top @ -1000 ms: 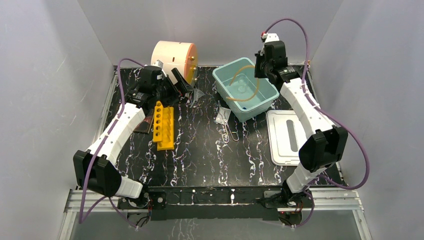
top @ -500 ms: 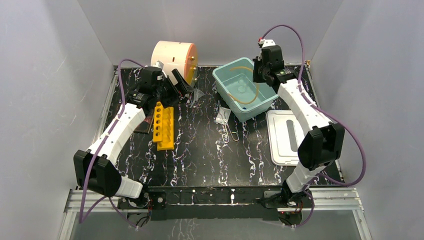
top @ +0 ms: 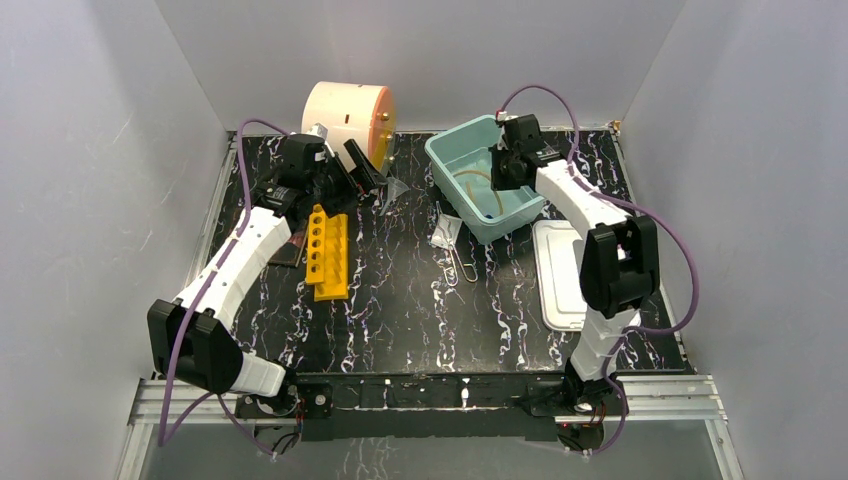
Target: Organize the chemistry lab equipment
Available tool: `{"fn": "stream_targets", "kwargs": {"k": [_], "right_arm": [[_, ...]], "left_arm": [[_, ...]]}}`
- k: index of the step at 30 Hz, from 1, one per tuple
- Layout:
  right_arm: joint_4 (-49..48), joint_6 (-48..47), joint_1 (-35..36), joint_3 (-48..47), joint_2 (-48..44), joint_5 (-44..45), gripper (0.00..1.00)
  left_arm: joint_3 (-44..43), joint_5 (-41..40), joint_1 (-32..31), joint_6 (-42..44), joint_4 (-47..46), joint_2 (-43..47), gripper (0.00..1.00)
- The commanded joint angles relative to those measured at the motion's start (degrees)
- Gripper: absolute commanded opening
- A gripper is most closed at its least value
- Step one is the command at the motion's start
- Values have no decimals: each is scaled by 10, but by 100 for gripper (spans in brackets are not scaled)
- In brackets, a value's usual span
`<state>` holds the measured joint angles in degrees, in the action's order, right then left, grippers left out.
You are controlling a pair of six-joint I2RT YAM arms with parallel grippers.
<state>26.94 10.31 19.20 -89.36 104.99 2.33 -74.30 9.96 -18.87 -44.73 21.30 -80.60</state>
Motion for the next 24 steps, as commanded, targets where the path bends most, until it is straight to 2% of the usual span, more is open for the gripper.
{"fn": "stream_targets", "kwargs": {"k": [1, 7, 12, 17, 24], "right_arm": [[-17, -4, 1, -7, 11, -28, 0], [20, 2, 1, -43, 63, -30, 0], [67, 15, 2, -101, 89, -42, 22], [77, 37, 2, -129, 72, -27, 41], [102, 47, 2, -143, 24, -27, 53]], "left_arm": [[5, 8, -2, 9, -3, 12, 98], [4, 8, -1, 12, -2, 10, 98], [1, 7, -2, 19, 2, 9, 98], [1, 1, -1, 26, 5, 10, 98], [-1, -5, -2, 30, 8, 9, 98]]}}
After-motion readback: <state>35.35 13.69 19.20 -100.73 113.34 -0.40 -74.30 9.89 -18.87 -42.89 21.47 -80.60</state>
